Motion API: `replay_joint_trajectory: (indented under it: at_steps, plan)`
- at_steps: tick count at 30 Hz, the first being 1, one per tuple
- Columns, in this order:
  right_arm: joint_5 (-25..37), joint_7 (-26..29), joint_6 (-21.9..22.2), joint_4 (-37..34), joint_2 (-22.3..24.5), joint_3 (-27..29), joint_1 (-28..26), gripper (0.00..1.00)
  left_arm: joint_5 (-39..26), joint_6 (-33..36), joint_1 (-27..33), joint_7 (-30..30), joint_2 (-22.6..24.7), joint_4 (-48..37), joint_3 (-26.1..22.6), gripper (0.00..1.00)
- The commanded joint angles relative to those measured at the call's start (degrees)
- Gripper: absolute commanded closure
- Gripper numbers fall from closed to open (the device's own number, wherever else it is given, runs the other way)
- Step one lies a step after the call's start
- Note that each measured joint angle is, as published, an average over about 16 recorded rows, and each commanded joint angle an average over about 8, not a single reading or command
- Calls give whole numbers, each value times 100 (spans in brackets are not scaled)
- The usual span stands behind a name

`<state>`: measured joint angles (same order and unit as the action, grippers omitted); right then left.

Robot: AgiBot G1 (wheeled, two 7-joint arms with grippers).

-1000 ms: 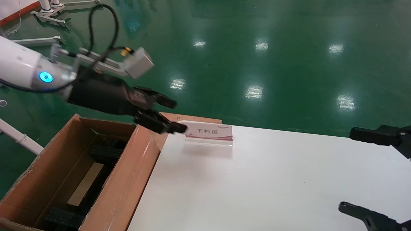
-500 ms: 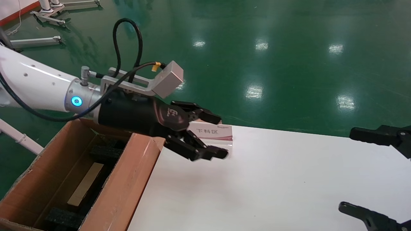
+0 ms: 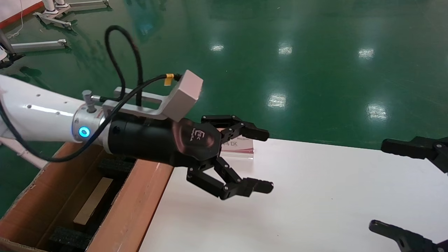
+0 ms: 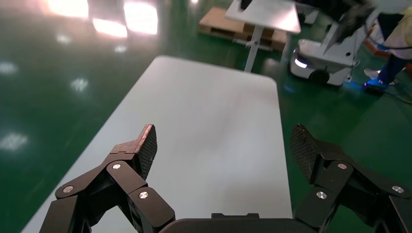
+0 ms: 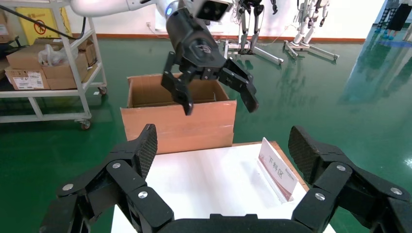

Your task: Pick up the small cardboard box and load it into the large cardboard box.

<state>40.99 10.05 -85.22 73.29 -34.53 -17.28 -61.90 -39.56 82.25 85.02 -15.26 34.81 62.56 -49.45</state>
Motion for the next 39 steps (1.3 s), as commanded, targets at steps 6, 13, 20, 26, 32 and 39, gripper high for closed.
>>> replay_joint_trajectory:
  at_steps: [6,13,20,26,32,39]
  plan:
    - [-1,-1,1,0,1,-2,0,0,-87,130,-884,170,8,415,1259,0]
    - [-3,-2,2,0,2,-4,-1,0,-173,260,-1772,341,16,832,2525,0]
    - [-4,-3,3,-1,2,-5,0,0,-238,359,-2459,464,20,1150,3511,0]
    - [-5,-3,4,-1,3,-5,0,0,-255,385,-2600,483,20,1213,3710,0]
    - [-5,-3,4,-1,3,-5,0,0,-255,375,-2504,472,20,1171,3571,0]
    - [-5,-3,4,-1,3,-5,0,0,-250,360,-2435,463,20,1139,3469,0]
